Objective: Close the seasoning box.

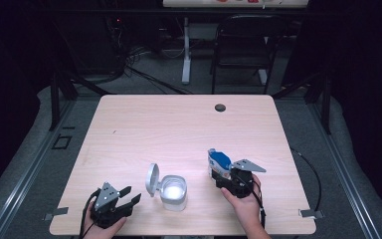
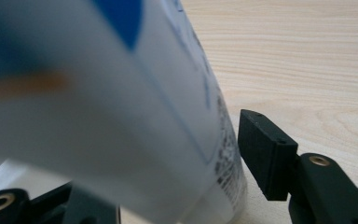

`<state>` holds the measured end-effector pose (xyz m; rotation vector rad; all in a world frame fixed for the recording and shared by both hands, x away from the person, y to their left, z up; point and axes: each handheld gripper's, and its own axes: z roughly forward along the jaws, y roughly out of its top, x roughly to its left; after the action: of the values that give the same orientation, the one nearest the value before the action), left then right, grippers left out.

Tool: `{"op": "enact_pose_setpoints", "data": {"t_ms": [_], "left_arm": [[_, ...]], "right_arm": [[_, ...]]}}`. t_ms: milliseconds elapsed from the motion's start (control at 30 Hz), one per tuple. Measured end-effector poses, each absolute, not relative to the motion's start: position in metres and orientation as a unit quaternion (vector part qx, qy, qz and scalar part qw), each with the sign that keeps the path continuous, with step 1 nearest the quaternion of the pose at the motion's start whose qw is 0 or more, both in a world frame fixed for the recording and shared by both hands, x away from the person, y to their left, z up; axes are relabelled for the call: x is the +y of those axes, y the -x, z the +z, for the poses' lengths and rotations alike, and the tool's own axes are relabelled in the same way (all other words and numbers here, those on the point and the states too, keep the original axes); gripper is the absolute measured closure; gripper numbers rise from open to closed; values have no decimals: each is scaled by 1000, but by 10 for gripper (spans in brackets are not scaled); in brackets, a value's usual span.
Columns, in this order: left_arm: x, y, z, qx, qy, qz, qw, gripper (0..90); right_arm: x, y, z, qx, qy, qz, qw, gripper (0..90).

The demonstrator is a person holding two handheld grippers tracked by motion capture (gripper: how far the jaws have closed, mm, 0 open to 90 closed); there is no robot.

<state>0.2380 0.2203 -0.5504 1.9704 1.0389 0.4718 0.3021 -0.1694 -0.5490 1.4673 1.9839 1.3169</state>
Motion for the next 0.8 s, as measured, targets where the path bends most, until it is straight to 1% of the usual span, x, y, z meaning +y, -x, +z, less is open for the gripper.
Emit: {"op": "enact_pose_setpoints", "data": {"t_ms": [800], "left_arm": [[221, -237, -549, 417, -782, 190, 423, 538]], "right_arm": [[-174, -292, -537, 702, -506, 469, 179, 444]]}}
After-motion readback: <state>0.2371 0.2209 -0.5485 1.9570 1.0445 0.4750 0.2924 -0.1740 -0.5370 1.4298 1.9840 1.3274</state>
